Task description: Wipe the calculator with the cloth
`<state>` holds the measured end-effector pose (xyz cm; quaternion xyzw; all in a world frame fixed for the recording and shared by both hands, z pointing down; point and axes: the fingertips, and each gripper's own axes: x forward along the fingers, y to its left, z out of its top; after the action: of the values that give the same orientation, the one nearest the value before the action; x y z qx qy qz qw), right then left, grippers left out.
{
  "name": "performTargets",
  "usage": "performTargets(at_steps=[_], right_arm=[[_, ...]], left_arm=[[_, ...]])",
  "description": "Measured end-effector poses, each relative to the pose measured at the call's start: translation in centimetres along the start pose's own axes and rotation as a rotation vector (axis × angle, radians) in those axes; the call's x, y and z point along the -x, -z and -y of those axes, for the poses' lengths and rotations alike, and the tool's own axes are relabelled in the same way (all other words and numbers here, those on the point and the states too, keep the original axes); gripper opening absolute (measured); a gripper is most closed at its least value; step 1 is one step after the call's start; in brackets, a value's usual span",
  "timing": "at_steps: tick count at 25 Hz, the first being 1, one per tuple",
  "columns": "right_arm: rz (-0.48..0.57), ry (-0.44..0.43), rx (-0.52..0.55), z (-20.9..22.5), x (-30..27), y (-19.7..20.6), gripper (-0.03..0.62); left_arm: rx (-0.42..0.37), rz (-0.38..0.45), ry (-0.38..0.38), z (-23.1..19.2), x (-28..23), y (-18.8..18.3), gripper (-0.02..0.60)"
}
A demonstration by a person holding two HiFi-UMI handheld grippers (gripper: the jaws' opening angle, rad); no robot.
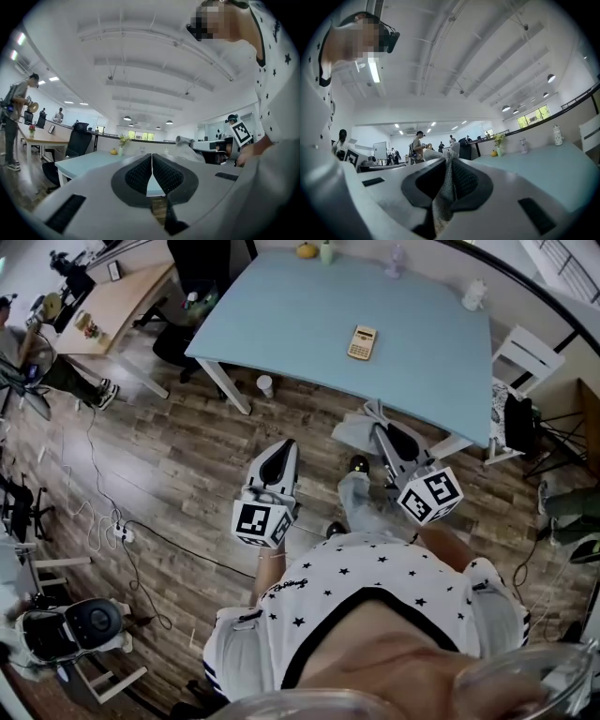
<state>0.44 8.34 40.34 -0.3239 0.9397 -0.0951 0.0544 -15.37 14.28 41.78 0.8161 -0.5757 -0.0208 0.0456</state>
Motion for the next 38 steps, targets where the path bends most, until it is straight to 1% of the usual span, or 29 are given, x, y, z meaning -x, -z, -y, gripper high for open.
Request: performTargets(at_steps=[4, 7, 11, 20, 27, 32, 38], right_arm=[[0.015, -0.012, -0.01, 1.4, -2.3, -0.3, 0.031], [0.022, -0.021, -0.017, 2.7, -4.0, -0.4, 0.032], [0.021, -0.015, -0.026, 4.8, -6.0, -0.4, 0.032], [-0.005, 0.03, -0.052, 10.4, -9.6, -0.2, 0.031], [0.008, 0.043, -0.06, 14.2, -12.1, -0.6, 0.032], [0.016, 0.046, -0.058, 16.6, -13.2, -1.3, 0.031], [0.038, 0.07, -0.071, 20.3, -14.0, -2.2, 0.031]], left_arm=[[-0.016, -0.01, -0.033, -2.0, -1.2, -0.4, 0.031], [-0.026, -0.015, -0.041, -3.1, -2.9, -0.6, 0.031], [-0.024, -0.022, -0.031, -4.4, -5.9, -0.5, 0.031], [-0.005, -0.054, -0.008, -6.5, -12.0, 0.2, 0.031], [-0.021, -0.07, -0.002, -8.1, -16.1, 0.0, 0.031], [-0.032, -0.068, 0.008, -8.3, -19.0, -0.4, 0.031], [-0.045, -0.081, 0.022, -8.0, -22.6, -0.5, 0.031]])
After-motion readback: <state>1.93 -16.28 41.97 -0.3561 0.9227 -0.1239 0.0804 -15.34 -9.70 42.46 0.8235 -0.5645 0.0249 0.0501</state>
